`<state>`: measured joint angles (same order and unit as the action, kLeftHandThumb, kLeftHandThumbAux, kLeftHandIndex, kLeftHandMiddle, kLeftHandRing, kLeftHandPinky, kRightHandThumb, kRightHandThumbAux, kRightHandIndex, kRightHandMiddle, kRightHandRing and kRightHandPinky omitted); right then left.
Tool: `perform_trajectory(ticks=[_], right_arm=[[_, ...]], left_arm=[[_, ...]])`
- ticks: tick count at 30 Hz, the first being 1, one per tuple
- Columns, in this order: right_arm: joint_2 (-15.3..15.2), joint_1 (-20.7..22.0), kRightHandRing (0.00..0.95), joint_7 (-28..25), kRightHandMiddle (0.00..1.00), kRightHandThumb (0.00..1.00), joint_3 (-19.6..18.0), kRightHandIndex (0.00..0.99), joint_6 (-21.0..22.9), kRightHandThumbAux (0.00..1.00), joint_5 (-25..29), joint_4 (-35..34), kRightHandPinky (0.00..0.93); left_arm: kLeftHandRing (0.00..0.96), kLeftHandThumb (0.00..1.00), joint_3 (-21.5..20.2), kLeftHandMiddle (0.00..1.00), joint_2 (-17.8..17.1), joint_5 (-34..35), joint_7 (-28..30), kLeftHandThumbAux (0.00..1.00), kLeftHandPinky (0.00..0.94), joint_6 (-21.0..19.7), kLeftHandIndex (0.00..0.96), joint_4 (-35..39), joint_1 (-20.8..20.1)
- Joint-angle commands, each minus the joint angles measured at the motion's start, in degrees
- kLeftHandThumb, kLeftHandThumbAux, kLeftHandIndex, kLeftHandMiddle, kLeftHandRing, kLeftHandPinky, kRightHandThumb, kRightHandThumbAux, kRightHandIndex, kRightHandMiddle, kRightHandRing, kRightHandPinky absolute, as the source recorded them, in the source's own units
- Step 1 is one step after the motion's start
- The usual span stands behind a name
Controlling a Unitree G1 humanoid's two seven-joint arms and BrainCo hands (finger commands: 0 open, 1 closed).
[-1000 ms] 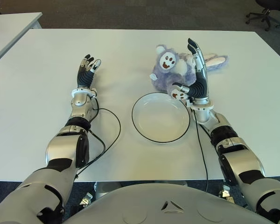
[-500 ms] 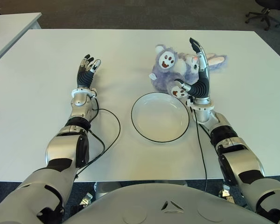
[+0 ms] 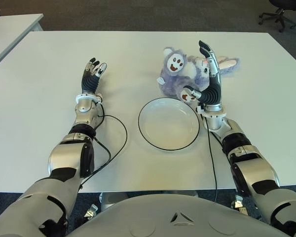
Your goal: Put the doll into the plate.
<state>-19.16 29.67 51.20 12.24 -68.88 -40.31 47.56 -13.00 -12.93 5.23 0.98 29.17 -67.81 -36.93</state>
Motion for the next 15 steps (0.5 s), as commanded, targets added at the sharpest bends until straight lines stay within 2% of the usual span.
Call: perform_trajectory(ticks=[1,5,15], right_arm=[[5.0,-19.2,0.069,1.1,0.097,0.238,2.5,0.099,0.7,0.417,1.1,11.2,0.079],[4.6,-19.1,0.071,0.8,0.097,0.252,2.7,0.105,0.6,0.425,1.0,10.4,0.088],[2.8,-18.3,0.065,-4.8,0.091,0.227,2.2,0.123,-0.2,0.406,4.5,8.5,0.091]], left_arm=[[0.137,0.000,-0.6,0.117,1.4,0.6,2.3,0.472,0.140,-3.9,0.000,-4.2,6.0],[0.144,0.000,-0.6,0.116,1.5,0.8,2.5,0.472,0.189,-3.7,0.000,-4.1,6.2],[0.149,0.000,-0.7,0.120,1.4,1.1,2.9,0.469,0.158,-3.7,0.000,-4.0,6.3]])
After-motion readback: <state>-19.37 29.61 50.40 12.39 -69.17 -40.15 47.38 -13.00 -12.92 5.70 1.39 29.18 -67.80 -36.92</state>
